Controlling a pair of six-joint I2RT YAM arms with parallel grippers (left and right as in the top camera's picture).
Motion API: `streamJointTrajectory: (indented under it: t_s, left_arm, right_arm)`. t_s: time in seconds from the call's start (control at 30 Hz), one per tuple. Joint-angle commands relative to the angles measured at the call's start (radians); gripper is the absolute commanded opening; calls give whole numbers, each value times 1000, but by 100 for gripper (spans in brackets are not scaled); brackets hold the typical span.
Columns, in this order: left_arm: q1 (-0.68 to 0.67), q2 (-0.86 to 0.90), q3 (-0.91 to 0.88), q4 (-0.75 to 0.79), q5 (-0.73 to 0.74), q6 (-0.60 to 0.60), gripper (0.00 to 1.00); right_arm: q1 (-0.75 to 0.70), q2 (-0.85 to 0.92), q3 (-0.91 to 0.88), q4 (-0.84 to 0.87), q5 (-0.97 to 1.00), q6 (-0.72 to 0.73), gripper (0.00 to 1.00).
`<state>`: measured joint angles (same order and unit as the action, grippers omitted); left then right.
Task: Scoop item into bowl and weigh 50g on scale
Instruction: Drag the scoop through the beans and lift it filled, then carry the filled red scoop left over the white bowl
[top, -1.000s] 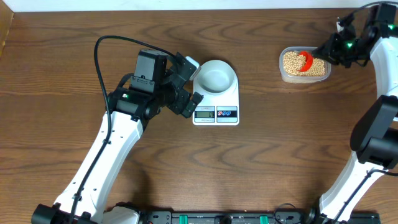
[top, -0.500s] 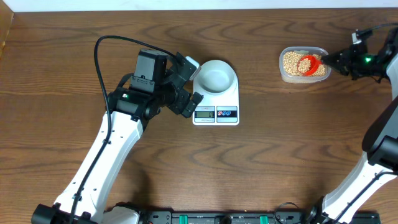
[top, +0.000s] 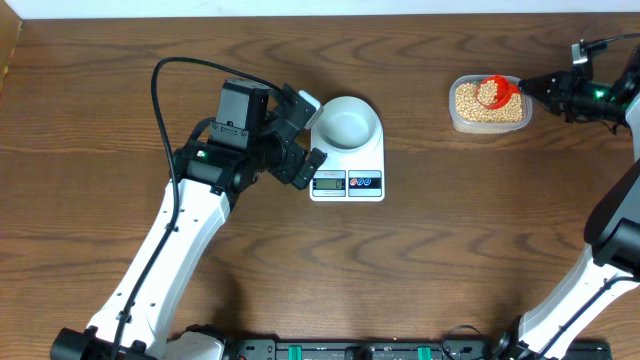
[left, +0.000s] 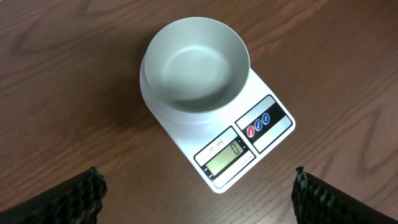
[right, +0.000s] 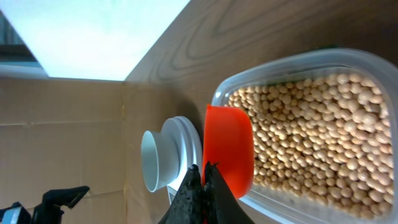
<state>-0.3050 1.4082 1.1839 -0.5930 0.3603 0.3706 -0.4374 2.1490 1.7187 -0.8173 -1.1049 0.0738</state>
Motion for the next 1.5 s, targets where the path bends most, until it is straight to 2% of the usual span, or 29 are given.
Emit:
streamJointTrajectory:
  t_s: [0.0, 0.33, 0.63, 1.13, 1.47]
  left_arm:
    - [0, 8, -2, 4, -3, 2, 98]
    - [0, 8, -2, 4, -3, 2, 98]
    - [0, 8, -2, 3, -3, 2, 98]
    - [0, 8, -2, 3, -3, 2, 98]
    - [0, 8, -2, 4, -3, 2, 98]
  right_arm:
    - [-3, 13, -2, 3, -61, -19, 1]
    - [0, 13, -2, 14, -210, -8, 1]
    - [43, -2, -1, 22, -214, 0, 1]
    - [251, -6, 1, 60, -214, 2, 1]
    - [398, -6, 1, 199, -198, 91, 1]
